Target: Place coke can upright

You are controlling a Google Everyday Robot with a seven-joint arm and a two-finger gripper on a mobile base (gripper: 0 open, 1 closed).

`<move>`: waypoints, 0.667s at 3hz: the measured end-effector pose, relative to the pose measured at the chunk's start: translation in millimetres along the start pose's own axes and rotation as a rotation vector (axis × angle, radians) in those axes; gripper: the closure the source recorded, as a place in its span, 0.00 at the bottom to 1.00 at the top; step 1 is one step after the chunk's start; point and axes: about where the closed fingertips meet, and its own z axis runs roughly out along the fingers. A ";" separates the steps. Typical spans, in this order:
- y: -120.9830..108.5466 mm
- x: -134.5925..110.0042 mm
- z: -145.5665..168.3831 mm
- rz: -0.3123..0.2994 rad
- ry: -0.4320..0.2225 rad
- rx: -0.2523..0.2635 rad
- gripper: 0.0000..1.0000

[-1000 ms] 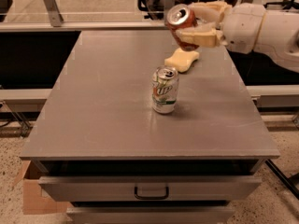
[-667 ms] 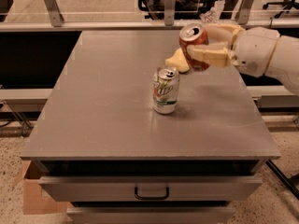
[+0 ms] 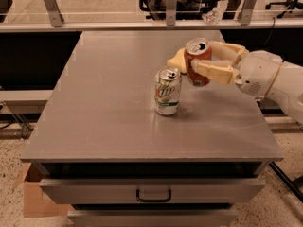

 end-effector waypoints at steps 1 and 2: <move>0.0 10.1 -3.2 0.033 -0.017 0.020 1.00; 0.4 27.4 -9.7 0.076 -0.033 0.067 1.00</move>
Offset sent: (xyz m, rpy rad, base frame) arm -0.0019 -0.0269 -0.0524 0.1446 0.0626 -0.1242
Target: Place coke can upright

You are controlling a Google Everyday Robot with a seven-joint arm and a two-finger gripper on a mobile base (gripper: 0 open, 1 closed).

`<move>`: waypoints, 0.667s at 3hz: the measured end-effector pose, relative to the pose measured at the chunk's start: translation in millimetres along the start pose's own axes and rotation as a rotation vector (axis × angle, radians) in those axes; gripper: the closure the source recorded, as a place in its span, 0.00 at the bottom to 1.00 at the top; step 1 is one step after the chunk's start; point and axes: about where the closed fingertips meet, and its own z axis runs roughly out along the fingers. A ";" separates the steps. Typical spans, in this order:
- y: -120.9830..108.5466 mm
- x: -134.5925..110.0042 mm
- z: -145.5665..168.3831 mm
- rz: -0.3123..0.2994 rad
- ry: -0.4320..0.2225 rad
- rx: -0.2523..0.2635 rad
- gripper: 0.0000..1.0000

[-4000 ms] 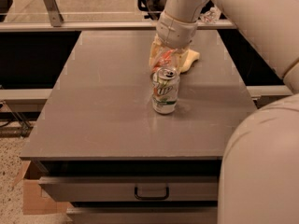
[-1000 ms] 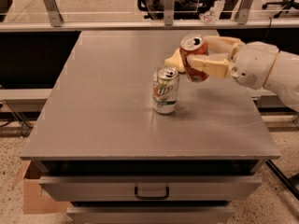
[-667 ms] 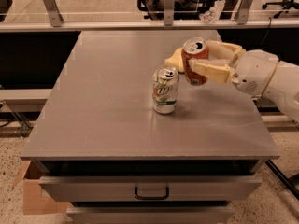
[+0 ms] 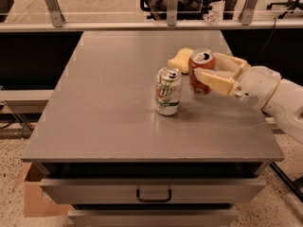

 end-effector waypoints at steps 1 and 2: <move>-1.3 14.2 -10.4 0.026 -0.022 0.054 0.97; -2.6 18.3 -15.2 0.031 -0.030 0.072 0.75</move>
Offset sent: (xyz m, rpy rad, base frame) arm -0.0069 -0.0256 -0.0263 0.0693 0.0012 -0.0938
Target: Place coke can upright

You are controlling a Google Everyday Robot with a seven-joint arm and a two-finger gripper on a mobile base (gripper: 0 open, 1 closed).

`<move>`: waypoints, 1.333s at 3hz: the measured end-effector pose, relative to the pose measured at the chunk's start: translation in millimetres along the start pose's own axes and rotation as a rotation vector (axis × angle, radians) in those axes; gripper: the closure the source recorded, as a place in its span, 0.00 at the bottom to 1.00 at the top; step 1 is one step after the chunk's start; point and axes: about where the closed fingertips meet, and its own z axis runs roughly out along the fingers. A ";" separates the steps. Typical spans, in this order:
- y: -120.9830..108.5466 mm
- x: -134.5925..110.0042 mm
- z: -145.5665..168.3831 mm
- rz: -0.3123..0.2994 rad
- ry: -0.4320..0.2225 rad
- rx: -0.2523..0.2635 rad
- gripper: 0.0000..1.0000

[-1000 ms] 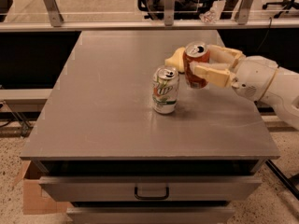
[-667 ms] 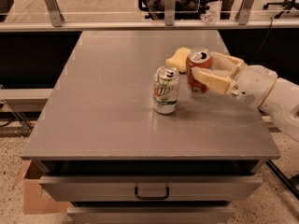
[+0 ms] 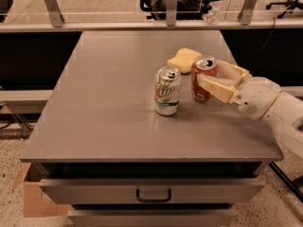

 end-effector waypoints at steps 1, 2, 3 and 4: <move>-0.9 1.3 -3.0 0.012 0.002 -0.005 0.43; -0.4 3.6 -5.8 0.030 0.011 -0.001 0.20; -3.7 4.9 -3.6 0.036 0.020 -0.011 0.01; -5.1 6.3 -6.3 0.031 0.048 -0.012 0.00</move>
Offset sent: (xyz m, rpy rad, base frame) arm -0.0059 -0.0122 -0.0096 0.0204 0.0560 -0.0110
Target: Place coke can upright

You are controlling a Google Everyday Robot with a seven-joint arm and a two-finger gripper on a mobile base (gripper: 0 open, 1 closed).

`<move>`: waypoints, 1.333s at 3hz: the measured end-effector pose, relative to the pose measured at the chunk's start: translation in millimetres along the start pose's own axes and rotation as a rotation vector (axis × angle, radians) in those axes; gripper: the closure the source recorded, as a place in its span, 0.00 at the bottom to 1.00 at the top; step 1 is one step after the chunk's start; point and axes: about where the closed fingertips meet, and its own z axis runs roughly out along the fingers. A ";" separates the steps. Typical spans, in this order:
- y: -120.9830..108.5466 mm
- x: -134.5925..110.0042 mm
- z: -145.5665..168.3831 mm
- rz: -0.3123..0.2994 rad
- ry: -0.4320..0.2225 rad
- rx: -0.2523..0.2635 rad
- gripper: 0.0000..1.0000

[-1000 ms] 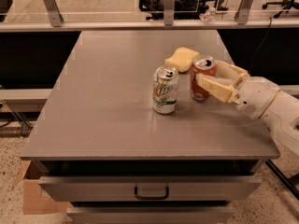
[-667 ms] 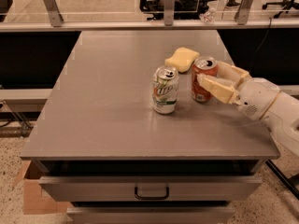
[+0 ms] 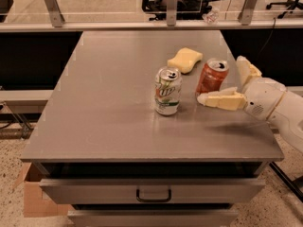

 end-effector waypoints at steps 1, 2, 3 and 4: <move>8.5 3.8 -17.8 0.007 0.054 0.050 0.00; 26.0 10.7 -46.8 0.023 0.120 0.125 0.00; 46.0 14.9 -80.7 0.042 0.228 0.210 0.00; 46.0 14.8 -80.6 0.042 0.228 0.210 0.00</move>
Offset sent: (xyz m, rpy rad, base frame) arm -0.1045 -0.0401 -0.0343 -0.0971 0.1863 -0.2681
